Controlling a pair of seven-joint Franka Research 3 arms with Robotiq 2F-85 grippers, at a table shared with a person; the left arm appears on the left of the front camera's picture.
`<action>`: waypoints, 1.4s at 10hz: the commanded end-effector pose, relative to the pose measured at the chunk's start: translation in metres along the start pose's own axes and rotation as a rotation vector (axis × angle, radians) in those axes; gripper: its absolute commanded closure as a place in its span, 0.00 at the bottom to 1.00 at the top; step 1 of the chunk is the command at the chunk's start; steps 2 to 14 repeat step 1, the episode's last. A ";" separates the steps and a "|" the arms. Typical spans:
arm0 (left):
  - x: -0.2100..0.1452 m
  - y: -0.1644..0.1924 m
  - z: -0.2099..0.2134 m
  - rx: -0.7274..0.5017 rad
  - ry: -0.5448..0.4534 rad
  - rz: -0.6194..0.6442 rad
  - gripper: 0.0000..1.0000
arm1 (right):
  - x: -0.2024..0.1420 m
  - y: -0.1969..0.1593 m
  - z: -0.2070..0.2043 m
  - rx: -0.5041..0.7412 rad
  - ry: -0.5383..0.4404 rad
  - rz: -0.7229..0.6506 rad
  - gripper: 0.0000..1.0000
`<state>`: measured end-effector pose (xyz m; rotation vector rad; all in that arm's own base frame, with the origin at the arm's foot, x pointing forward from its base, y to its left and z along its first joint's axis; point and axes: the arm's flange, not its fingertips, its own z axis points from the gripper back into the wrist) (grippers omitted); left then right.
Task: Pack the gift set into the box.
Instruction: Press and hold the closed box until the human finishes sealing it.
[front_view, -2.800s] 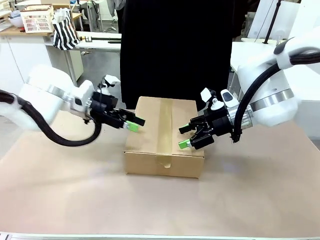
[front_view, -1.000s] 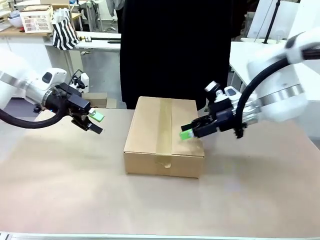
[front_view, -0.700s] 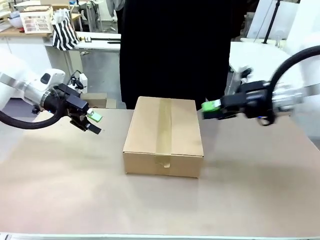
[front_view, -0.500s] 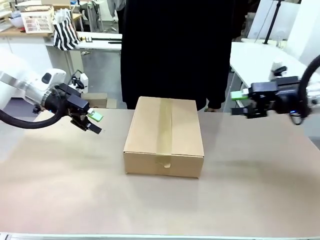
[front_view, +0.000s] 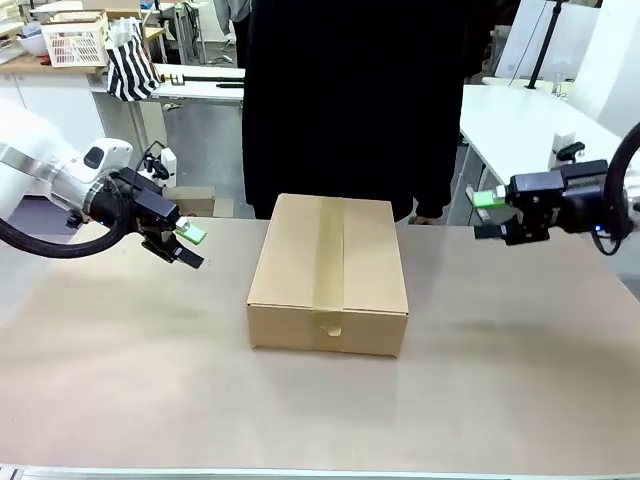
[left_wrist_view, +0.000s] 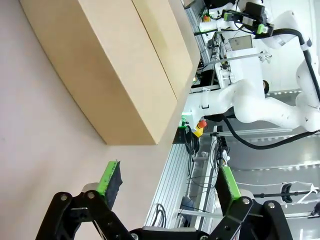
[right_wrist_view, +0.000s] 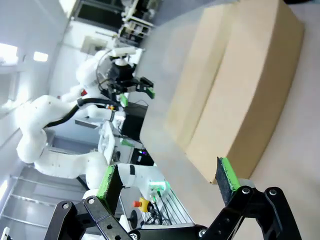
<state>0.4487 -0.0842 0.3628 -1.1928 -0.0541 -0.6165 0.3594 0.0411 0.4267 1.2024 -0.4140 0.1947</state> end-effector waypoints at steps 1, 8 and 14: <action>-0.001 -0.002 0.001 -0.016 -0.014 -0.018 0.00 | 0.000 0.001 -0.003 0.025 -0.014 0.010 0.00; -0.001 -0.002 0.001 -0.016 -0.014 -0.018 0.00 | 0.000 0.001 -0.003 0.025 -0.014 0.010 0.00; -0.001 -0.002 0.001 -0.016 -0.014 -0.018 0.00 | 0.000 0.001 -0.003 0.025 -0.014 0.010 0.00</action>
